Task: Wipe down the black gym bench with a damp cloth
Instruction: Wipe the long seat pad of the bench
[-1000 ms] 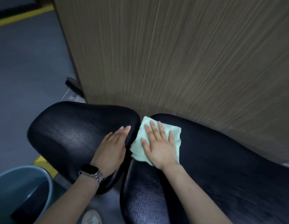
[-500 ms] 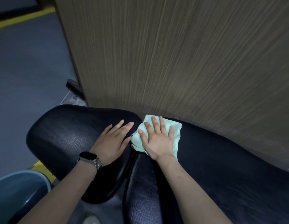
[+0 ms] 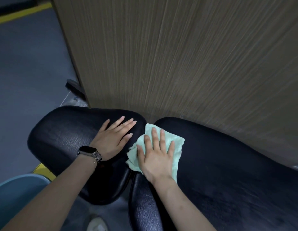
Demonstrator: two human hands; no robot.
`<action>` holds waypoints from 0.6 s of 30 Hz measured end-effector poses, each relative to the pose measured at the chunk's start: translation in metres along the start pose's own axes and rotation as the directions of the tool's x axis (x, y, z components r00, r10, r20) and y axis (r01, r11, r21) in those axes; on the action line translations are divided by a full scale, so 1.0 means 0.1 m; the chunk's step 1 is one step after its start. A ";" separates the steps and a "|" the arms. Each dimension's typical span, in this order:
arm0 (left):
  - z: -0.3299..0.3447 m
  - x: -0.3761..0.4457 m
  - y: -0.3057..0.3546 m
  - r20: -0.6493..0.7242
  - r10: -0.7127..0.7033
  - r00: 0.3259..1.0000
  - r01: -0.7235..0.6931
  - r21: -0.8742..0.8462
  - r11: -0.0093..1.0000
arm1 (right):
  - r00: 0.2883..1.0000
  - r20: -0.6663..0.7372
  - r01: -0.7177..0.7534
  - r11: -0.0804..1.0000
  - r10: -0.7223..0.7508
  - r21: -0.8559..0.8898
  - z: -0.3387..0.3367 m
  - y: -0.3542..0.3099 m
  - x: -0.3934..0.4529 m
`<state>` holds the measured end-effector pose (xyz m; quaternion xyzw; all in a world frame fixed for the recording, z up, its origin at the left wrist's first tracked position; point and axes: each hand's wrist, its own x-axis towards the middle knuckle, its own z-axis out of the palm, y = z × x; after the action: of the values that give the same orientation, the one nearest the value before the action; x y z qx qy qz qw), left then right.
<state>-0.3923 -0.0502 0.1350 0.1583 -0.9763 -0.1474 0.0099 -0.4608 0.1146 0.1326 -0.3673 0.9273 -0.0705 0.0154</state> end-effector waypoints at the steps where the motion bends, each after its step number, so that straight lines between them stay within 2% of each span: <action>1: 0.00 0.00 0.00 -0.004 -0.001 1.000 0.001 -0.005 1.000 | 1.000 -0.026 -0.011 1.000 0.011 -0.010 0.02 -0.02 -0.03; 10: 0.04 0.00 0.00 -0.038 -0.005 0.999 0.005 -0.006 1.000 | 0.992 -0.124 0.012 0.999 -0.017 -0.038 0.10 -0.10 -0.51; 18: 0.04 -0.01 -0.01 -0.060 0.009 0.998 -0.011 -0.034 0.999 | 0.992 -0.121 -0.056 0.995 0.045 -0.082 0.14 -0.11 -0.13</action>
<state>-0.3911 -0.0500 0.1311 0.1576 -0.9737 -0.1591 0.0428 -0.4429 0.1133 0.1197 -0.3392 0.9377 -0.0525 -0.0536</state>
